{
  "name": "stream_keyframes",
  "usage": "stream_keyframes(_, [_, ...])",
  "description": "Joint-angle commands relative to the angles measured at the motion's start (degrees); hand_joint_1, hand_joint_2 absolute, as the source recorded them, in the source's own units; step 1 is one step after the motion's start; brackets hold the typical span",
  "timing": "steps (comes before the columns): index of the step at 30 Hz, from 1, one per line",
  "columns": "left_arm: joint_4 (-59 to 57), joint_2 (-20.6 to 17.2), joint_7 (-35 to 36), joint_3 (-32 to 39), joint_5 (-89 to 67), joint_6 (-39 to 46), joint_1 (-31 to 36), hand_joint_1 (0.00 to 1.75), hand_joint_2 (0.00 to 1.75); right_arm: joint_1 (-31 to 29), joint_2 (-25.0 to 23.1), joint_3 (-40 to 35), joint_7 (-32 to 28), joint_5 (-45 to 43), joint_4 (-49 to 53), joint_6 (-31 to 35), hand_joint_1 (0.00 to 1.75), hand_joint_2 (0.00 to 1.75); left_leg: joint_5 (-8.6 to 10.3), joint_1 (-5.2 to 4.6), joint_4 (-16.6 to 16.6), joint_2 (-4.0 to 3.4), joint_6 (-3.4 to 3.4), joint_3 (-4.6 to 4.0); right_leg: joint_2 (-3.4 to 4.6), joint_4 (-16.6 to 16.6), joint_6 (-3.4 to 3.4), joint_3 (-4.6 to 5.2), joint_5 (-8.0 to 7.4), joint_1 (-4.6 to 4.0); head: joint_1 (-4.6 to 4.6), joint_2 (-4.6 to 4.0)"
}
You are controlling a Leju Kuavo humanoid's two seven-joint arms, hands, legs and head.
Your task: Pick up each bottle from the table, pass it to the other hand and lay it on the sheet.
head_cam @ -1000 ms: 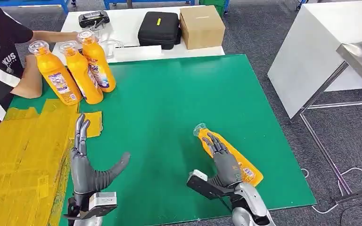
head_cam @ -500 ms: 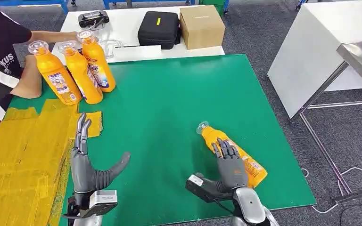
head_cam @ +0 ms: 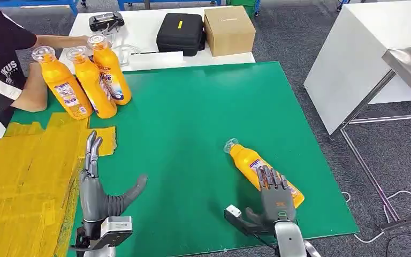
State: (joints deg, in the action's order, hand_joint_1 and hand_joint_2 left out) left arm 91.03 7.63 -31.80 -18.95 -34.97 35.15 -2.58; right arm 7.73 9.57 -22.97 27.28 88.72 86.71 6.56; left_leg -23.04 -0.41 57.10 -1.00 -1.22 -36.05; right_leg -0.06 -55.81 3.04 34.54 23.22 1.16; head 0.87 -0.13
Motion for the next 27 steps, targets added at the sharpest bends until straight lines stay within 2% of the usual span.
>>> stream_keyframes(1, [-0.8, 0.1, 0.2, 1.2, -0.1, 0.1, 0.3, 0.00, 1.75, 0.1, 0.3, 1.1, 0.4, 0.0, -1.8, -0.6, 0.00, 1.75, -0.06, 0.06, 0.0, 0.08, 0.06, 0.15, -0.03, 0.1, -0.08, -0.18, 0.05, -0.06, -0.02, 0.00])
stream_keyframes(10, [-0.6, 0.1, 0.5, 1.4, -0.1, 0.2, 0.0, 0.00, 1.75, 0.4, -0.1, 2.0, 1.3, 1.0, -1.5, -0.8, 0.00, 1.75, -0.24, 0.17, 0.1, 0.16, 0.15, 0.46, -0.04, 0.0, -0.21, -0.52, 0.19, -0.16, -0.02, 0.00])
stream_keyframes(16, [-0.7, 0.4, 0.8, 1.2, -0.2, 0.1, 0.0, 0.00, 1.75, -0.5, 2.2, 1.1, 8.5, 1.3, -2.2, -1.9, 0.00, 1.75, -0.12, 0.09, 0.0, 0.12, 0.08, 0.36, -0.03, 0.1, -0.13, -0.40, 0.09, -0.08, -0.02, 0.00])
stream_keyframes(21, [-1.2, 0.5, 1.0, 1.0, -0.2, 0.2, 0.0, 0.00, 1.75, -1.2, -0.2, 5.1, 7.6, 1.3, -3.8, 1.2, 0.00, 1.75, -0.09, 0.07, 0.0, 0.09, 0.08, 0.36, -0.01, 0.1, -0.11, -0.39, 0.07, -0.06, -0.02, 0.00])
stream_keyframes(27, [-1.4, 0.6, 1.4, 0.9, -0.1, 0.2, -0.3, 0.00, 1.75, -1.2, -1.7, 8.3, 7.2, 1.3, -5.1, -0.7, 0.00, 1.75, -0.07, 0.06, 0.0, 0.08, 0.07, 0.32, -0.01, 0.1, -0.10, -0.35, 0.05, -0.06, -0.02, 0.00])
